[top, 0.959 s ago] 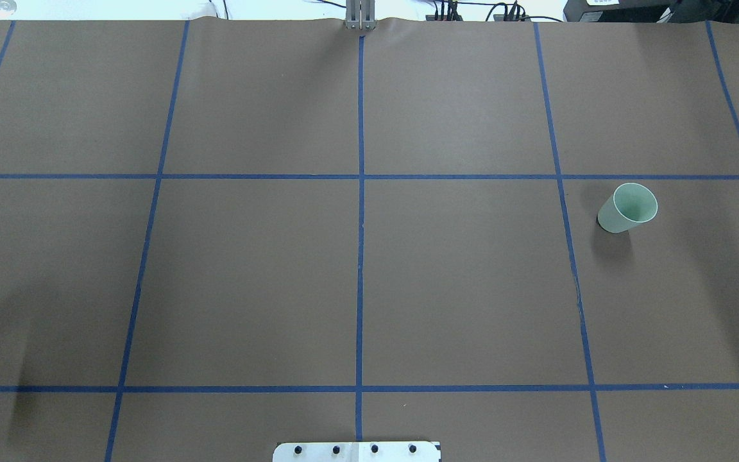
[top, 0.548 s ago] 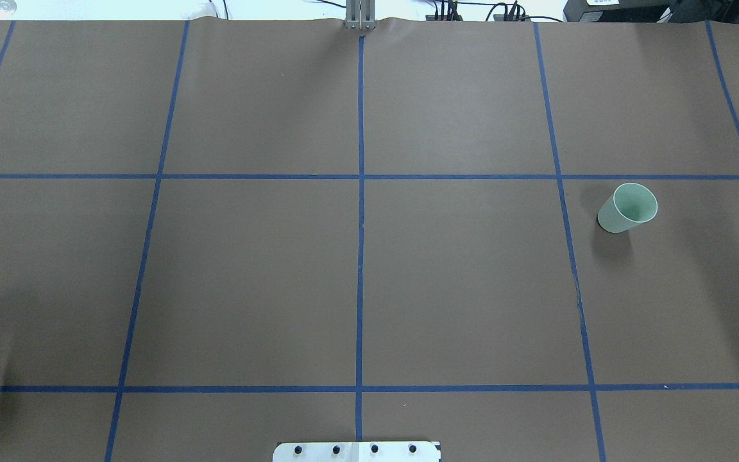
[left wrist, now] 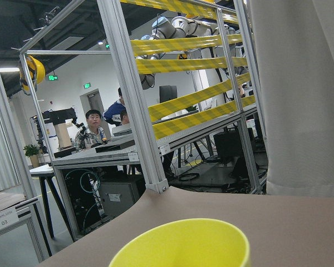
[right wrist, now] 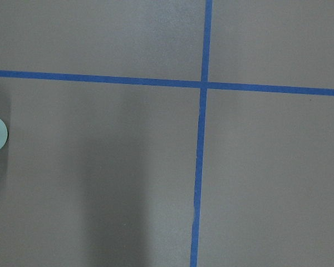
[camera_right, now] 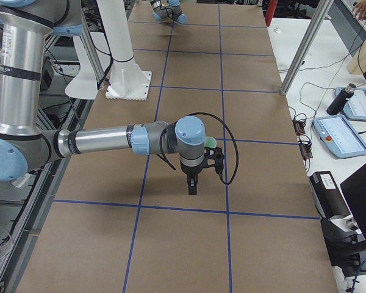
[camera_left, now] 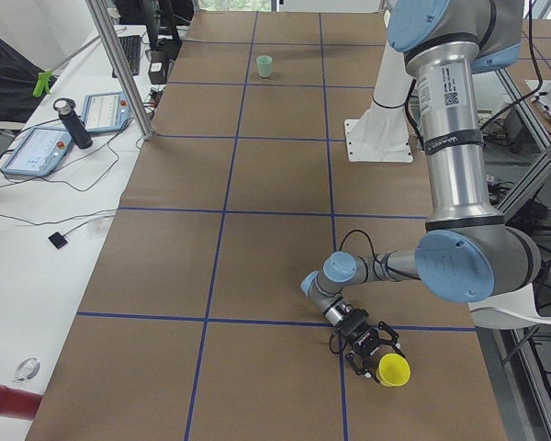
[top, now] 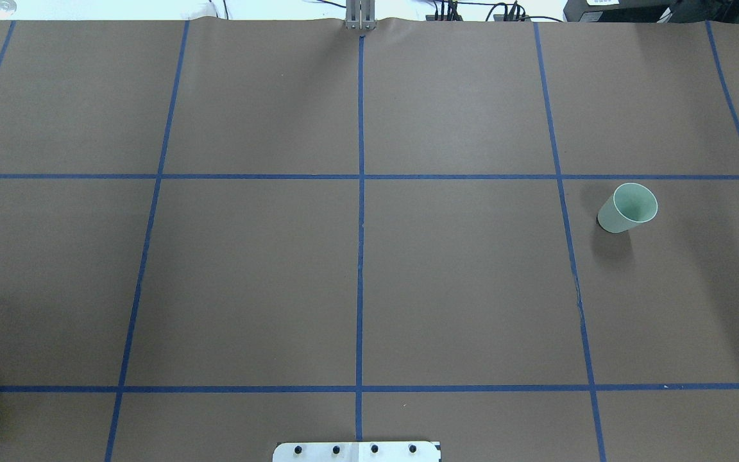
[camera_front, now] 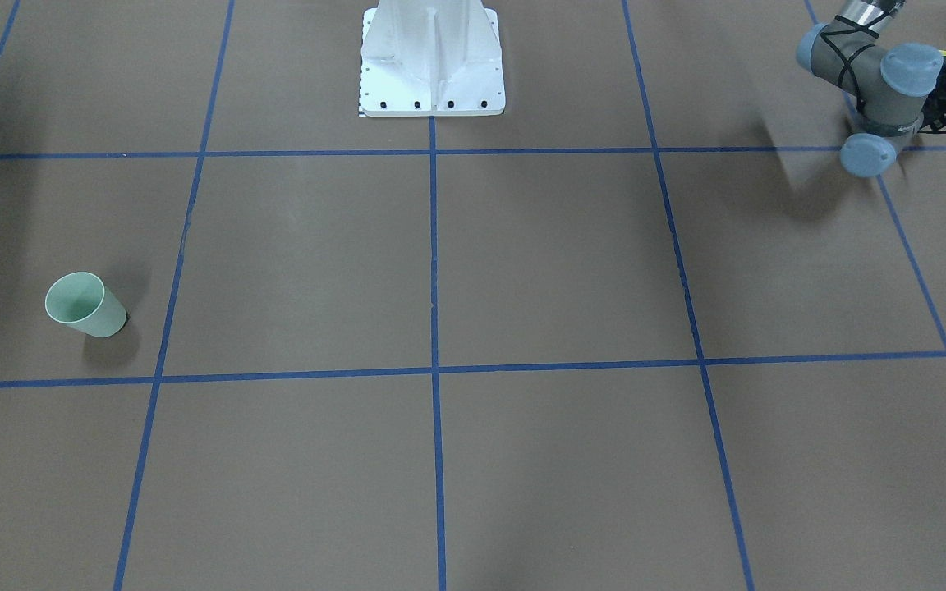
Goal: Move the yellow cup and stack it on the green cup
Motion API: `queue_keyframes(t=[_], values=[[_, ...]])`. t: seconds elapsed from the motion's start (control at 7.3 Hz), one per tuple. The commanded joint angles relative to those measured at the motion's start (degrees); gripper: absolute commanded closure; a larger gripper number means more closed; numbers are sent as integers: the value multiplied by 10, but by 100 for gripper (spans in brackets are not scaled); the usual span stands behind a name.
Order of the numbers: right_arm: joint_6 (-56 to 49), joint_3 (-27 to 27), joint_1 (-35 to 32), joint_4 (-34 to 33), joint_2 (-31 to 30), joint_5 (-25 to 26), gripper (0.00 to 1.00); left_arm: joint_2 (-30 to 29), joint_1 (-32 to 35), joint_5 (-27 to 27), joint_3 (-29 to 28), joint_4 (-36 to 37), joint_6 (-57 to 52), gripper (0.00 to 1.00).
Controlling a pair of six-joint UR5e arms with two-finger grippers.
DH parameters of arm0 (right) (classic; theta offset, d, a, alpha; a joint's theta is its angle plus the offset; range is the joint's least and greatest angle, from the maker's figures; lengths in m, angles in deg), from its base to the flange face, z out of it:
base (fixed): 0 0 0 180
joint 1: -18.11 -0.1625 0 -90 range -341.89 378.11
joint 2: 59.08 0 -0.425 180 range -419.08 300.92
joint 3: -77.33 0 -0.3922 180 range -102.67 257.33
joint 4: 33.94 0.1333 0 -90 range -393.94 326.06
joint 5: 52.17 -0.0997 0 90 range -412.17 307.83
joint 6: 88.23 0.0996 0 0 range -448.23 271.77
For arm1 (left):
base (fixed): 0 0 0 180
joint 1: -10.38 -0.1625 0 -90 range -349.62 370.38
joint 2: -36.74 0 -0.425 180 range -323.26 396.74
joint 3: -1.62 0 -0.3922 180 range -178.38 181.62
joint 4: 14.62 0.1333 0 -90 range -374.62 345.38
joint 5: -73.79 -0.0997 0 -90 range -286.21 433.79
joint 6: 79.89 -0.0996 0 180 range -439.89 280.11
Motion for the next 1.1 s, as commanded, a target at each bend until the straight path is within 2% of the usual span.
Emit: queue_keyframes(t=[0.0, 0.82, 0.96], values=[[0, 0, 0, 0, -1, 0, 0, 1, -1, 10, -16, -8, 5, 0], [0, 0, 0, 0, 1, 1, 0, 0, -19, 32, -30, -28, 25, 1], [0, 0, 0, 0, 1, 1, 0, 0, -26, 33, -30, -28, 30, 12]])
